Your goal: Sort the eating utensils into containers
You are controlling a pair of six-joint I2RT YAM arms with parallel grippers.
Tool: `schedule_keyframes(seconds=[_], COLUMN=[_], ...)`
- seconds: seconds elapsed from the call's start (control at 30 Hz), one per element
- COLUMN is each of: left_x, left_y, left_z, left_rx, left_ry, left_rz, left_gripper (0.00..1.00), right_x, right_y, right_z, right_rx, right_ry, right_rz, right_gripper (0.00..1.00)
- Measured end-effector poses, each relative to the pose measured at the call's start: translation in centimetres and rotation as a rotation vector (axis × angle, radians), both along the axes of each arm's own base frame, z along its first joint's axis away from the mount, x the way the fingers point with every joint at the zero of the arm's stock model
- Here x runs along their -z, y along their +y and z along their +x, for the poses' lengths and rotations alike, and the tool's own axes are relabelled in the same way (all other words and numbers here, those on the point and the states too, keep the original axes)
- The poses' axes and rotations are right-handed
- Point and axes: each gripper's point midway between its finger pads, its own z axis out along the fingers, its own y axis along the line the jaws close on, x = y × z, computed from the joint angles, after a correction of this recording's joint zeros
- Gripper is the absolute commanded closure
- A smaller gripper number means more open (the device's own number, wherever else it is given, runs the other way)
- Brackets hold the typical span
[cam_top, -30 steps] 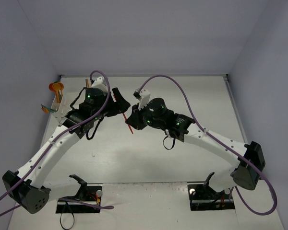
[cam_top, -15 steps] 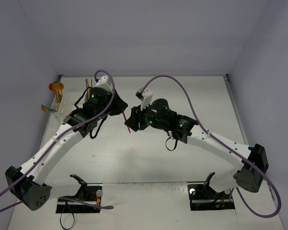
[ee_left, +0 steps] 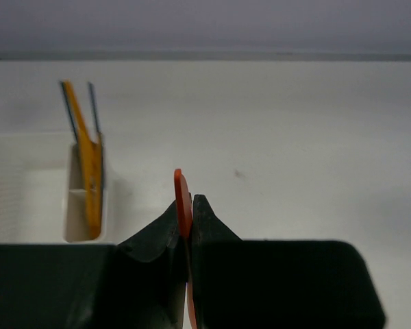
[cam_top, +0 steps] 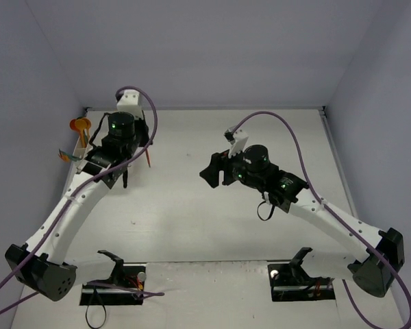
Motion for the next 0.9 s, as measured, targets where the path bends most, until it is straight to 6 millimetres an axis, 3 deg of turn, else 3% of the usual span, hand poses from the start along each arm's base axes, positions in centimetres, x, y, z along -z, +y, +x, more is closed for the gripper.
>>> schedule_keyframes(seconds=[0.17, 0.27, 0.43, 0.63, 0.77, 0.83, 0.9], left_x=[-1.2, -0.5, 2.7, 7.4, 9.4, 10.0, 10.3], left_y=[5.6, 7.1, 7.9, 9.6, 10.6, 10.9, 11.0], left_z=[4.4, 6.9, 10.1, 10.9, 10.7, 10.7, 10.7], left_rx=[-0.146, -0.193, -0.208, -0.247, -0.272, -0.278, -0.284], left_ry=[-0.107, -0.137, -0.118, -0.066, -0.044, -0.038, -0.040], left_rz=[0.120, 0.166, 0.232, 0.282, 0.293, 0.295, 0.289], left_gripper=[1.00, 1.00, 1.00, 0.99, 0.92, 0.85, 0.70], right_x=[-0.1, -0.3, 0.4, 0.8, 0.8, 0.9, 0.9], right_y=[-2.7, -3.2, -4.0, -4.7, -4.9, -4.9, -5.0], right_z=[0.0, -0.3, -0.2, 0.2, 0.3, 0.4, 0.4], right_rx=[0.053, 0.057, 0.079, 0.105, 0.116, 0.119, 0.122], right_ry=[-0.006, -0.012, -0.006, -0.005, -0.007, -0.008, -0.007], right_rz=[-0.004, -0.011, -0.048, -0.073, -0.079, -0.081, -0.083], right_gripper=[0.33, 0.33, 0.32, 0.32, 0.32, 0.32, 0.32])
